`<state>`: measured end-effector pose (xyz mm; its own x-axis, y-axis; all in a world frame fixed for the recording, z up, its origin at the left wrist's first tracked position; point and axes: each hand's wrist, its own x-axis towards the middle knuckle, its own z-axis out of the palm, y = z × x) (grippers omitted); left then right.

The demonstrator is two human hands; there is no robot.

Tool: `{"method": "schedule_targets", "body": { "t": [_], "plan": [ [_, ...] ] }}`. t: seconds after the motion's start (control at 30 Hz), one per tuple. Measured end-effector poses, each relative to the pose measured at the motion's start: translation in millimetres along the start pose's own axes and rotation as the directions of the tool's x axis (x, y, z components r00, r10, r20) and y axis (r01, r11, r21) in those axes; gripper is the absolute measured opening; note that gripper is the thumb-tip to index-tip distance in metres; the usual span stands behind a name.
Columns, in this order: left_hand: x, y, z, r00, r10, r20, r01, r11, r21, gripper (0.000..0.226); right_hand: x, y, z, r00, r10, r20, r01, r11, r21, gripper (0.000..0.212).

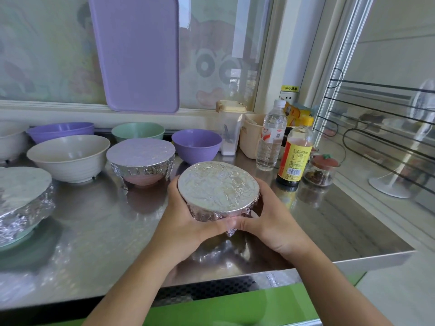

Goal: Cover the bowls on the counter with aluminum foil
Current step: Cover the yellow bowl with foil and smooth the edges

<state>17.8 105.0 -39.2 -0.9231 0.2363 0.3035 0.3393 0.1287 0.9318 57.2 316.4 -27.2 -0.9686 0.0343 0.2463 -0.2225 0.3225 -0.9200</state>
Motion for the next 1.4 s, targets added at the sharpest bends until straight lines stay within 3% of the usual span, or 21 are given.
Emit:
{"method": "schedule_targets", "body": {
  "t": [0.1,0.17,0.27,0.33,0.43,0.67,0.8,0.97,1.07,1.13,1.27,1.4],
  "plan": [
    [0,-2,-2,1.0,-0.009,0.002,0.009,0.999,-0.041,0.124,-5,-4,-7,0.994,0.042,0.098,-0.045,0.999,0.029,0.096],
    [1,-3,-5,1.0,-0.022,0.012,0.023,0.998,-0.066,0.115,-4,-6,-16,0.988,0.05,0.148,-0.08,0.975,0.206,0.078],
    [2,-6,-9,0.999,-0.034,0.014,0.034,0.998,-0.044,0.111,13,-8,-23,0.993,0.119,0.005,-0.114,0.939,0.325,0.063],
    [0,-5,-10,0.999,-0.04,0.005,0.04,0.999,-0.028,0.125,27,-13,-19,0.981,0.156,-0.116,-0.104,0.925,0.365,0.052],
    [-9,2,-2,0.999,-0.007,-0.048,0.007,1.0,0.012,0.14,40,-28,-5,0.981,0.168,-0.099,-0.119,0.917,0.38,0.037],
    [-15,11,29,0.972,0.079,-0.221,-0.054,0.992,0.116,0.155,35,-38,17,0.98,0.183,-0.083,-0.136,0.907,0.398,0.036],
    [-10,12,19,0.989,-0.026,-0.144,0.033,0.998,0.047,0.156,27,-33,13,0.977,0.147,-0.154,-0.085,0.934,0.348,0.032],
    [-8,12,-4,0.999,-0.05,-0.018,0.05,0.999,0.007,0.112,33,-32,1,0.955,0.11,-0.275,-0.066,0.984,0.166,0.042],
    [-10,7,-8,0.999,-0.035,-0.022,0.035,0.999,-0.012,0.114,49,-34,-7,0.987,0.049,-0.152,-0.037,0.996,0.084,0.057],
    [-14,8,-5,1.0,-0.013,-0.023,0.013,1.0,-0.028,0.128,57,-41,-8,0.999,0.048,-0.014,-0.048,0.997,0.053,0.051],
    [-11,8,5,0.997,0.038,-0.07,-0.042,0.998,-0.049,0.127,62,-38,-3,0.994,0.099,0.056,-0.107,0.98,0.168,0.043],
    [-8,2,10,0.995,0.035,-0.091,-0.044,0.994,-0.096,0.133,60,-30,5,0.986,0.157,-0.06,-0.13,0.938,0.321,0.047]
  ]
}}
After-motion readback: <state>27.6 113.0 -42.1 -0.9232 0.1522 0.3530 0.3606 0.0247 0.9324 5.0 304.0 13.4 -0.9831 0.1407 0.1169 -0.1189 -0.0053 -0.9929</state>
